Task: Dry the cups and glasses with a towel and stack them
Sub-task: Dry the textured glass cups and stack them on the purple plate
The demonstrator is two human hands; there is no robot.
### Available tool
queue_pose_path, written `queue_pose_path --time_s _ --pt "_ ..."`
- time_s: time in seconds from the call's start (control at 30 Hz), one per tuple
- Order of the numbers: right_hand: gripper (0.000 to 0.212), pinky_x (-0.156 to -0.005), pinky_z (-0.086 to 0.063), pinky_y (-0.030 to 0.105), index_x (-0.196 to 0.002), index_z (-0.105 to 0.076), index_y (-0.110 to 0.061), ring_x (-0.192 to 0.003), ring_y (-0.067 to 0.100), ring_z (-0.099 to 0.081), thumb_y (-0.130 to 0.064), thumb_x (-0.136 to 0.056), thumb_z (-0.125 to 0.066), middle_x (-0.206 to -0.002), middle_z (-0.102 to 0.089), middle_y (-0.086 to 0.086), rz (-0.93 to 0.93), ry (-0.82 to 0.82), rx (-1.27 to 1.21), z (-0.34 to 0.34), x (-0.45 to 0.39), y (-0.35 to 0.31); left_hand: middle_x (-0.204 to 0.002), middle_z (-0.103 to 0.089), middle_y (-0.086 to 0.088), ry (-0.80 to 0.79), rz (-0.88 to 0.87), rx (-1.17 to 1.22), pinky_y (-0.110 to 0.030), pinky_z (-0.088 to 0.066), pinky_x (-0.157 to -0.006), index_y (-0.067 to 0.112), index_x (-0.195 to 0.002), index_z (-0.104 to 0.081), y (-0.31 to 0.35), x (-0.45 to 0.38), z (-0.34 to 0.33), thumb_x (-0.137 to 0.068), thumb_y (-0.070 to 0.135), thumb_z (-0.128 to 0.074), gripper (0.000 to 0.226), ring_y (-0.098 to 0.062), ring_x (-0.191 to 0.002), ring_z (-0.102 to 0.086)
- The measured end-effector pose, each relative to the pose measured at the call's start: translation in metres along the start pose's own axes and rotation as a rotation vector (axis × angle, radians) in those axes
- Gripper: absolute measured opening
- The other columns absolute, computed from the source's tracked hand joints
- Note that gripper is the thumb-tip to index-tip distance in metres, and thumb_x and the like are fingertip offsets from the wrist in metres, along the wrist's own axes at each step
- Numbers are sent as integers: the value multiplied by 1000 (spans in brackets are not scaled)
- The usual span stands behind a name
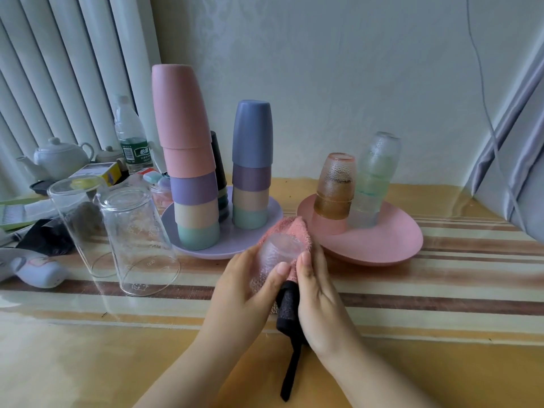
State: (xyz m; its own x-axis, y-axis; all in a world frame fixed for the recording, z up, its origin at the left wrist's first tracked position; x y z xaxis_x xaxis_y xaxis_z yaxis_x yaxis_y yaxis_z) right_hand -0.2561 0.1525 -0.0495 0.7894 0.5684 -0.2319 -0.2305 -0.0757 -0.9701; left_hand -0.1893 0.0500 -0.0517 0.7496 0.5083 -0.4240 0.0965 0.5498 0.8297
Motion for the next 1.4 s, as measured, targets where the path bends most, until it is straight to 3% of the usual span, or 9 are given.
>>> queue_pose_path --time_s 0.2,0.33,0.63,0.73,0.83,0.93,1.17,1.3,1.4 --pt "25 -87 -29 -6 -110 -47 -44 -104 -32 -40 -48 -90 -34 -109 -50 -48 -32 13 -111 9 -2 -10 -103 -69 18 -272 103 212 -24 -47 -93 21 -112 -63 2 2 -5 -87 72 -38 62 1 -100 -61" --pt "72 -112 -34 35 -129 -55 -25 -126 5 -49 -69 -72 -58 -135 -55 -10 -230 15 -392 10 -4 4 -80 -65 40 -245 238 362 3 -38 -76 30 -88 -62 11 6 -4 -84 51 -36 34 27 -83 -55" --pt "53 -94 -48 43 -106 -68 -11 -97 24 -69 -49 -71 -54 -103 -73 12 -465 5 -743 -6 1 12 -125 -66 5 -272 279 573 -39 -33 -111 34 -113 -70 -5 2 -5 -77 76 -45 61 -12 -123 -56" --pt "58 -102 -43 49 -114 -65 -12 -107 28 -65 -51 -74 -51 -110 -71 12 -436 -14 -708 -4 -1 14 -107 -62 5 -120 221 389 -9 -39 -89 26 -92 -66 -3 -4 0 -80 74 -45 54 1 -99 -55" --pt "53 -107 -40 49 -117 -64 -19 -113 23 -62 -53 -80 -48 -116 -69 6 -344 -2 -563 -1 -1 16 -69 -48 6 188 146 272 -10 -37 -54 17 -82 -53 2 -4 11 -86 56 -56 39 1 -57 -44" --pt "45 -110 -37 42 -118 -61 -29 -119 11 -57 -58 -88 -46 -124 -65 -7 -224 70 -379 4 -1 13 -56 -52 14 271 32 77 -12 -35 -51 24 -73 -52 9 1 14 -94 46 -51 31 -1 -54 -47" --pt "69 -115 -30 38 -131 -45 -34 -132 5 -43 -77 -78 -35 -138 -48 -16 -158 25 -203 0 0 10 -128 -56 9 -25 -15 -95 -7 -32 -99 22 -138 -48 1 1 -5 -75 71 -42 80 1 -121 -47" --pt "77 -116 -26 32 -140 -41 -30 -132 0 -39 -77 -78 -40 -144 -44 -14 -114 69 -197 11 -6 3 -114 -66 2 -213 124 75 -40 -45 -100 20 -123 -59 0 2 -6 -75 72 -45 73 -3 -111 -57" --pt "74 -103 -43 46 -117 -66 -19 -113 18 -62 -70 -63 -67 -121 -66 4 -259 123 -489 24 -9 5 -84 -69 8 -300 244 296 -12 -47 -82 19 -89 -62 14 10 -8 -82 72 -48 56 5 -80 -57"
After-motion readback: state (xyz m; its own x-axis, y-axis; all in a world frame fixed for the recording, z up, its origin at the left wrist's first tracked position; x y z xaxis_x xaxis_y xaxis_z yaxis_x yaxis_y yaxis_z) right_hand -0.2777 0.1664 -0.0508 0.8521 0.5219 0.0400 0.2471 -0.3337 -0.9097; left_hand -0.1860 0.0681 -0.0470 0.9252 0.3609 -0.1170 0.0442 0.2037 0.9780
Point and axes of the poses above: each hand's wrist, its own x-axis away from the middle knuckle, its own z-axis out of the back of the hand, y = z × x, the point moved 4 cm from there along -x, towards the middle knuckle
